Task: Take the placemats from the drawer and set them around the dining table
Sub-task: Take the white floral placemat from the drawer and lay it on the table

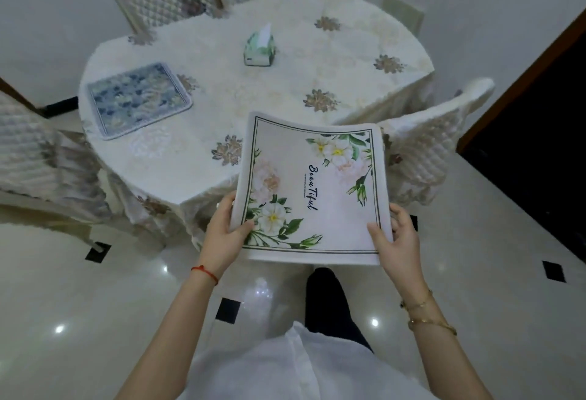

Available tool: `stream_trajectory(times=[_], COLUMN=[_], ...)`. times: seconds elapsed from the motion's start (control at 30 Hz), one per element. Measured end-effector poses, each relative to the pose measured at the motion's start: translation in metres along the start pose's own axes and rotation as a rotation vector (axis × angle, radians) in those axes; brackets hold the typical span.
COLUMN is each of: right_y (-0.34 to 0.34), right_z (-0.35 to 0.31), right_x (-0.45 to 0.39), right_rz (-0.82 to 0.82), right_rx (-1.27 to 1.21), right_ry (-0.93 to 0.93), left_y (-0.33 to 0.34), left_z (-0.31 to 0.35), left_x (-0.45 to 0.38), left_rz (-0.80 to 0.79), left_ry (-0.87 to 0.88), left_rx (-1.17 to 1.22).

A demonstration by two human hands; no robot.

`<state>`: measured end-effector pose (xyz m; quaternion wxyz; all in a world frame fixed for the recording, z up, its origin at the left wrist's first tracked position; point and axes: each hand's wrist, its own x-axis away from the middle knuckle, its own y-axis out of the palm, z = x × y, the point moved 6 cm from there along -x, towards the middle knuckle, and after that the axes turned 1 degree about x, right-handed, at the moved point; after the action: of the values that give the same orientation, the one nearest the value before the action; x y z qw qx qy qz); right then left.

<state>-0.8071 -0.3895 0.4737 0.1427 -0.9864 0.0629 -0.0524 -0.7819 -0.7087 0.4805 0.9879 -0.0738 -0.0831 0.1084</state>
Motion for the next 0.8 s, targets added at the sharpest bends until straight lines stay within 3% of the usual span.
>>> stream_trajectory(times=[0.43, 0.8], right_y=[0.053, 0.166], right_z=[-0.064, -0.043], right_x=[-0.281, -0.414], right_rz=[-0.39, -0.56], right_rx=[0.106, 0.231], right_ry=[-0.147, -0.088], left_y=[0.04, 0.011], left_z=[0.03, 0.001], left_x=[-0.171, -0.281], left_rz=[0.378, 0.477], left_ry=[-0.097, -0.244], left_rx=[0.098, 0.016])
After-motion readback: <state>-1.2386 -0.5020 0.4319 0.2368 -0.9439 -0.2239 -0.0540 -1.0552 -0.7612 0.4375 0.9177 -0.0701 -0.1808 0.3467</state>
